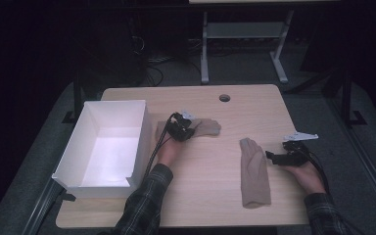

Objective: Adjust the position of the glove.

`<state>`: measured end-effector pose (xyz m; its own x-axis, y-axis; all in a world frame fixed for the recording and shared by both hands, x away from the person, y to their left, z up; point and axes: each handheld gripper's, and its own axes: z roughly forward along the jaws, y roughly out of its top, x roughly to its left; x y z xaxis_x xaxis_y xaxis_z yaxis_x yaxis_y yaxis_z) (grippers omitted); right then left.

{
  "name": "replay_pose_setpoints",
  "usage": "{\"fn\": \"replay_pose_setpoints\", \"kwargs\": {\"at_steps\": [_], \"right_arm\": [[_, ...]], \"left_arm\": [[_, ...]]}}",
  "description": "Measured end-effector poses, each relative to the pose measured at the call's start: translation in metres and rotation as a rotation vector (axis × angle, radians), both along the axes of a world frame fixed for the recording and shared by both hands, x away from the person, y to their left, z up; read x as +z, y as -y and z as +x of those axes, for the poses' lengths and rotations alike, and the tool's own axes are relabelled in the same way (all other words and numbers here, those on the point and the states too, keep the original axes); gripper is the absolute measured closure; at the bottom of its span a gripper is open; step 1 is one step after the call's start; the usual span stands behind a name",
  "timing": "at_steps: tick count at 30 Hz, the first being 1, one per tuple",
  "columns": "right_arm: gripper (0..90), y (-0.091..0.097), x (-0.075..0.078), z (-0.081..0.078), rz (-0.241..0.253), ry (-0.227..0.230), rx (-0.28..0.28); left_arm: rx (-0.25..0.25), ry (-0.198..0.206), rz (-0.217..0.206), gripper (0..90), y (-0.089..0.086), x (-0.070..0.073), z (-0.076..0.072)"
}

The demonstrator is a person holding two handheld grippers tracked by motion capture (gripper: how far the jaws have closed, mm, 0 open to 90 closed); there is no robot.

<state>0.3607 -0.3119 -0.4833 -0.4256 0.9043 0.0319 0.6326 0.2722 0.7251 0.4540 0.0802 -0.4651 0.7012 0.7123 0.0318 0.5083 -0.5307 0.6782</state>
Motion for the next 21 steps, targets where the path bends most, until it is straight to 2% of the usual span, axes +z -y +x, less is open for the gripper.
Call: {"fn": "replay_pose_setpoints", "kwargs": {"at_steps": [11,21], "right_arm": [[16.7,0.000,0.000,0.000,0.000,0.000,0.000],[16.7,0.000,0.000,0.000,0.000,0.000,0.000]], "left_arm": [[-0.077,-0.026,-0.072,89.7,0.014,-0.002,-0.028],[-0.157,-0.041,-0.068,89.6,0.034,-0.002,-0.047]]}}
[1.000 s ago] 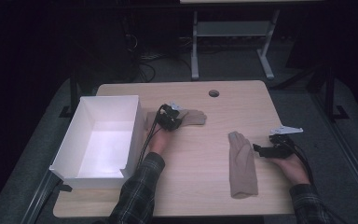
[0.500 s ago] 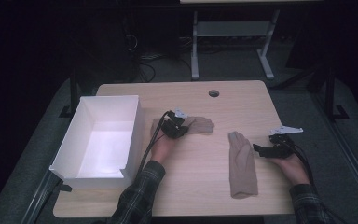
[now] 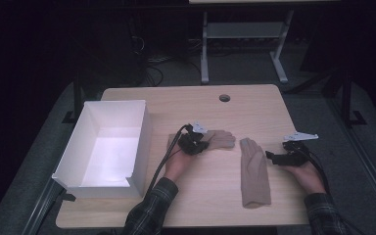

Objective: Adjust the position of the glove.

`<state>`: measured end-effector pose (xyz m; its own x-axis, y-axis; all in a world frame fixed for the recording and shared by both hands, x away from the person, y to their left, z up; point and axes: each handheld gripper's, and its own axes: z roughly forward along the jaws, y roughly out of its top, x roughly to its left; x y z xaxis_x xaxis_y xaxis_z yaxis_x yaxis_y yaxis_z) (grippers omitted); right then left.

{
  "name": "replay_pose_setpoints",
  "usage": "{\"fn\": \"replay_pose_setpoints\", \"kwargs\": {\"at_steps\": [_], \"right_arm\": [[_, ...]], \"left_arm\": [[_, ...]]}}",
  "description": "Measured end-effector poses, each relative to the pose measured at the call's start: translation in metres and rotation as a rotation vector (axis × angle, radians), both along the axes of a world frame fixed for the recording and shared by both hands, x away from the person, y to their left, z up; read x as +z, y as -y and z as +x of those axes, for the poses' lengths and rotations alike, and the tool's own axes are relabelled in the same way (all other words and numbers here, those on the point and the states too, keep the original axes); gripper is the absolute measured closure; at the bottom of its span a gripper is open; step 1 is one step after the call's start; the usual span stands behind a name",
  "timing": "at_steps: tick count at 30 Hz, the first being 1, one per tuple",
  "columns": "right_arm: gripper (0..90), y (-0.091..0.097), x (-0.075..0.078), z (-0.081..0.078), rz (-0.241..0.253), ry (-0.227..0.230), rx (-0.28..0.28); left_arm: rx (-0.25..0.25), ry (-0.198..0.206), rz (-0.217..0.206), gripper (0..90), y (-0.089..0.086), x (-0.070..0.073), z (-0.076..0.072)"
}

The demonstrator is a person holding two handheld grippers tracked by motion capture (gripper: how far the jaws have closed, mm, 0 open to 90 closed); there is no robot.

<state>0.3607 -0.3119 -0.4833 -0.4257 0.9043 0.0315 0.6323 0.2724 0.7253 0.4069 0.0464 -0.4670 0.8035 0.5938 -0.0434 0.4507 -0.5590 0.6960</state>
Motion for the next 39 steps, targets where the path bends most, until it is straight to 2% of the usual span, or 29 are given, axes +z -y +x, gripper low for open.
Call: {"fn": "replay_pose_setpoints", "kwargs": {"at_steps": [4,7,10,12,16,19,20,22,26,28,32,39], "right_arm": [[16.7,0.000,0.000,0.000,0.000,0.000,0.000],[16.7,0.000,0.000,0.000,0.000,0.000,0.000],[16.7,0.000,0.000,0.000,0.000,0.000,0.000],[16.7,0.000,0.000,0.000,0.000,0.000,0.000],[16.7,0.000,0.000,0.000,0.000,0.000,0.000],[16.7,0.000,0.000,0.000,0.000,0.000,0.000],[16.7,0.000,0.000,0.000,0.000,0.000,0.000],[16.7,0.000,0.000,0.000,0.000,0.000,0.000],[16.7,0.000,0.000,0.000,0.000,0.000,0.000],[16.7,0.000,0.000,0.000,0.000,0.000,0.000],[16.7,0.000,0.000,0.000,0.000,0.000,0.000],[16.7,0.000,0.000,0.000,0.000,0.000,0.003]], "left_arm": [[-0.029,0.001,0.007,89.6,0.006,0.001,-0.004],[-0.030,0.006,-0.007,89.6,0.004,0.006,-0.004],[0.001,0.025,-0.032,89.6,-0.005,0.014,0.000],[0.023,0.040,-0.033,89.6,-0.013,0.019,0.004],[0.098,0.051,-0.046,89.6,-0.030,0.025,0.016],[0.143,0.063,-0.017,89.6,-0.040,0.023,0.024],[0.159,0.047,-0.004,89.6,-0.044,0.019,0.027],[0.160,0.043,0.010,89.6,-0.045,0.016,0.029],[0.172,0.008,0.045,89.6,-0.047,0.003,0.031],[0.186,-0.004,0.019,89.6,-0.049,0.002,0.030],[0.177,-0.002,0.062,89.6,-0.047,0.005,0.025],[0.159,-0.011,0.097,89.6,-0.045,0.007,0.009]]}}
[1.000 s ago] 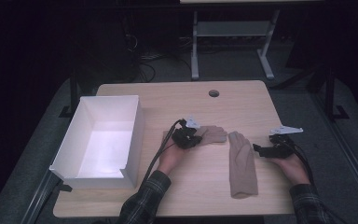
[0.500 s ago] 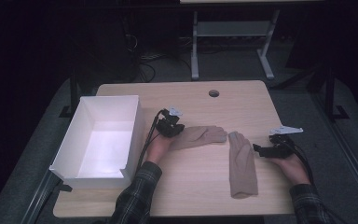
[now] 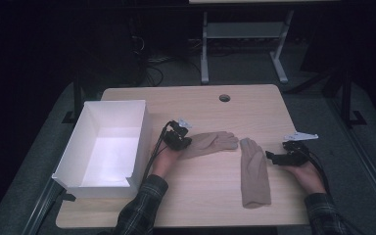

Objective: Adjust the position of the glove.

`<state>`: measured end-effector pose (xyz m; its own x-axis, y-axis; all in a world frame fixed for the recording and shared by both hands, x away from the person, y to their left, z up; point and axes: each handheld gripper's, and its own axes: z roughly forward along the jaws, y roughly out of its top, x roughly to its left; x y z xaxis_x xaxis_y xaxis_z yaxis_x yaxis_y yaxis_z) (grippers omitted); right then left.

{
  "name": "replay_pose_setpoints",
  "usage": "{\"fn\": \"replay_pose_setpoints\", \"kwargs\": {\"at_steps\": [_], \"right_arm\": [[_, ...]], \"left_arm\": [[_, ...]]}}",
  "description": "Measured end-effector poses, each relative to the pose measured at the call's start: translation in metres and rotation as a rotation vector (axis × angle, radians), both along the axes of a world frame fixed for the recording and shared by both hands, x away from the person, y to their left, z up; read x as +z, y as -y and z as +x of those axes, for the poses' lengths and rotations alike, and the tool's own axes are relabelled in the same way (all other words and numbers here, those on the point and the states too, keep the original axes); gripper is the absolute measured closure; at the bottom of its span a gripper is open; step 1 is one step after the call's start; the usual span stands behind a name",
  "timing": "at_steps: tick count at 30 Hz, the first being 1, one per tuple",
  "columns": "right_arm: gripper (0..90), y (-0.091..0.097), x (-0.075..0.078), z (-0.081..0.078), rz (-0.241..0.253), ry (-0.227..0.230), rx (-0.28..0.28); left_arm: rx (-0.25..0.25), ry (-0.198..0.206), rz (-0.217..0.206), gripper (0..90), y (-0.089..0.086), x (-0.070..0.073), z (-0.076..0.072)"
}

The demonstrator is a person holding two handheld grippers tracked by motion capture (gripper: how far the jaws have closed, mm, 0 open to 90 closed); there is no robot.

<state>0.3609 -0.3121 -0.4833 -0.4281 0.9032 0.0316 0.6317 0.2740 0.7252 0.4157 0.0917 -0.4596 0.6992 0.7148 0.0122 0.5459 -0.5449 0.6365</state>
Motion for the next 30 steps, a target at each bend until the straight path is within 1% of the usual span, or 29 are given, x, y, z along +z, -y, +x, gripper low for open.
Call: {"fn": "replay_pose_setpoints", "kwargs": {"at_steps": [1,4,6,9,10,15,17,20,23,25,27,29,30], "right_arm": [[16.7,0.000,0.000,0.000,0.000,0.000,0.001],[16.7,0.000,0.000,0.000,-0.001,0.001,0.001],[16.7,0.000,0.000,0.000,0.000,0.000,0.001],[16.7,0.000,0.000,0.000,0.000,0.000,0.001],[16.7,0.000,0.000,0.000,0.000,0.000,0.001],[16.7,0.000,0.000,0.000,0.000,0.000,0.002],[16.7,0.000,0.000,0.000,0.000,0.000,0.002],[16.7,0.000,0.000,0.000,-0.001,0.001,0.002],[16.7,0.000,0.000,0.000,0.000,0.001,0.002],[16.7,0.000,0.000,0.000,0.000,0.001,0.002],[16.7,0.000,0.000,0.000,-0.001,0.001,0.002],[16.7,0.000,0.000,0.000,0.000,0.001,0.002],[16.7,0.000,0.000,0.000,-0.001,0.001,0.002]], "left_arm": [[-0.006,-0.005,0.008,89.6,0.000,0.001,-0.002],[-0.019,-0.024,0.009,89.6,0.000,0.002,-0.007],[-0.023,-0.052,0.000,89.6,0.000,0.003,-0.010],[-0.055,-0.076,0.003,89.6,0.000,0.004,-0.018],[-0.073,-0.086,0.012,89.6,-0.001,0.005,-0.020],[-0.127,-0.117,-0.013,89.6,-0.001,0.005,-0.036],[-0.148,-0.128,-0.016,89.6,-0.001,0.005,-0.044],[-0.181,-0.137,-0.034,89.6,-0.002,0.005,-0.055],[-0.208,-0.145,-0.041,89.6,-0.001,0.005,-0.065],[-0.227,-0.149,-0.060,89.6,-0.001,0.004,-0.072],[-0.255,-0.145,-0.052,89.6,-0.001,0.004,-0.078],[-0.269,-0.145,-0.057,89.6,0.000,0.004,-0.083],[-0.273,-0.145,-0.067,89.6,0.001,0.003,-0.086]]}}
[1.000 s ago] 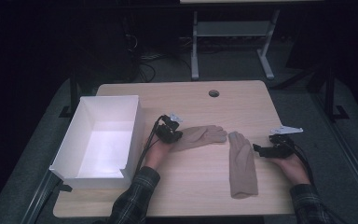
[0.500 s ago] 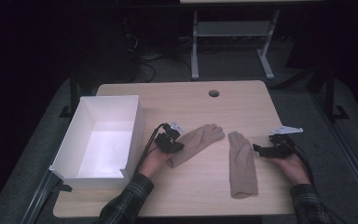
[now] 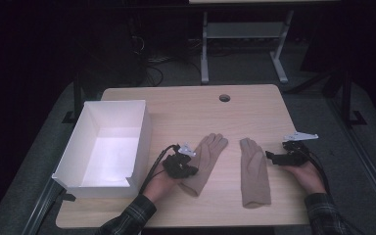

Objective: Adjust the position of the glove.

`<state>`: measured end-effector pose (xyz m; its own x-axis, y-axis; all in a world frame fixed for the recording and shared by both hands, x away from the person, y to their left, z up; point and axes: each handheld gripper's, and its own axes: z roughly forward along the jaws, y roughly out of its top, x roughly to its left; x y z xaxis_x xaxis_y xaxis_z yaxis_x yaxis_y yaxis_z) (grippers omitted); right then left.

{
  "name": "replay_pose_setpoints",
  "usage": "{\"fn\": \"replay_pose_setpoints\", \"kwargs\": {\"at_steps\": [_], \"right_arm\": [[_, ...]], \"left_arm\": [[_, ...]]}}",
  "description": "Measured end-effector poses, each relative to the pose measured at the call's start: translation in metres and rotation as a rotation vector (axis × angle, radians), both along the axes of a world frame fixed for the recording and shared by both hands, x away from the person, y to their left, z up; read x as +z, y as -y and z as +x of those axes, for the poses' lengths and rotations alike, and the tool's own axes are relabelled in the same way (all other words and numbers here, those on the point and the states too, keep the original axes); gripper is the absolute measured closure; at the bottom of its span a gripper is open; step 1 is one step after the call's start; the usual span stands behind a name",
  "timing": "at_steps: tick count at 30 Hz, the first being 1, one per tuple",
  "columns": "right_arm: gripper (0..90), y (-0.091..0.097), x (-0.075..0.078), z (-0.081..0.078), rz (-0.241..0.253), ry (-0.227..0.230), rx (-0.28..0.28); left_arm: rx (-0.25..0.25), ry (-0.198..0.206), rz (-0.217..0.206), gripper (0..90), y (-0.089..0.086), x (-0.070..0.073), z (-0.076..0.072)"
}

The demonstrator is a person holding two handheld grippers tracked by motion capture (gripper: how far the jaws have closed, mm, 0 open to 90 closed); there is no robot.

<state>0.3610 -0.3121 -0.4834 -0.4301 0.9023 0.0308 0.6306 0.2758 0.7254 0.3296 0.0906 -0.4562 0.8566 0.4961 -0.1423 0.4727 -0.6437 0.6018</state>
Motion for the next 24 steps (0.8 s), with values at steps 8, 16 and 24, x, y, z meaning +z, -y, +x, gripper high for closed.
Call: {"fn": "replay_pose_setpoints", "kwargs": {"at_steps": [8,16,24], "right_arm": [[16.7,0.000,0.000,0.000,0.002,-0.002,0.002],[16.7,0.000,0.000,0.000,0.002,-0.002,0.002],[16.7,-0.001,0.000,0.000,0.002,-0.003,0.002]], "left_arm": [[-0.072,-0.015,-0.026,89.6,0.010,-0.002,-0.021],[-0.117,-0.013,-0.042,89.5,0.024,-0.002,-0.032],[-0.044,0.038,-0.063,78.1,0.008,0.012,-0.019]]}}
